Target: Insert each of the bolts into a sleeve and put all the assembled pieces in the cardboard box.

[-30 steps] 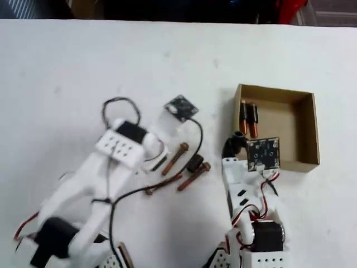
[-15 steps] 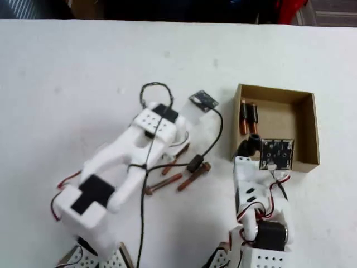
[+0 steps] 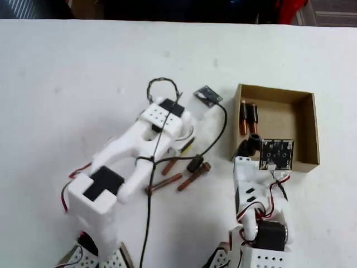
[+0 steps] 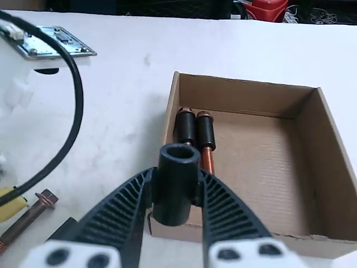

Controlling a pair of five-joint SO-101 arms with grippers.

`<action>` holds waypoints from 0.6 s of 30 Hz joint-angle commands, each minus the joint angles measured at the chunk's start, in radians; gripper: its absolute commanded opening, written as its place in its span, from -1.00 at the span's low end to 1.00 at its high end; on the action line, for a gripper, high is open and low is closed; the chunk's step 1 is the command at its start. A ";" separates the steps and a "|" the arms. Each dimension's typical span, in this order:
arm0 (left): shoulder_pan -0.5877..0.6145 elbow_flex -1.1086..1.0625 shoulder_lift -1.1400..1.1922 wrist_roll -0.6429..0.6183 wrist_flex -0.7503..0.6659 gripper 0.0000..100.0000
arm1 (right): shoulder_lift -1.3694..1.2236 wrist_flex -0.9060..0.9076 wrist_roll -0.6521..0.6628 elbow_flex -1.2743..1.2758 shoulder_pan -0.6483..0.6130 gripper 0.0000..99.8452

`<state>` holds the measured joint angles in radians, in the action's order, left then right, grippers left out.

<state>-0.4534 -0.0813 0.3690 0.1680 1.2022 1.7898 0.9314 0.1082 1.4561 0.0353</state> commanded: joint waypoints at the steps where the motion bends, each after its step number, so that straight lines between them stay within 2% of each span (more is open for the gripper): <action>1: -0.041 0.046 -0.010 -0.012 -0.003 -0.72 | 0.012 -0.030 0.011 -0.011 0.007 -0.96; 12: -0.062 0.051 0.022 -0.012 -0.014 -0.72 | 0.012 -0.031 0.011 0.000 0.005 -0.96; 18: -0.062 0.052 0.105 -0.012 -0.097 -0.72 | 0.012 -0.031 0.011 0.000 0.004 -0.96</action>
<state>-0.5040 -0.0675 0.4611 0.1680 1.1623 1.7898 0.9252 0.1082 1.4684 0.0353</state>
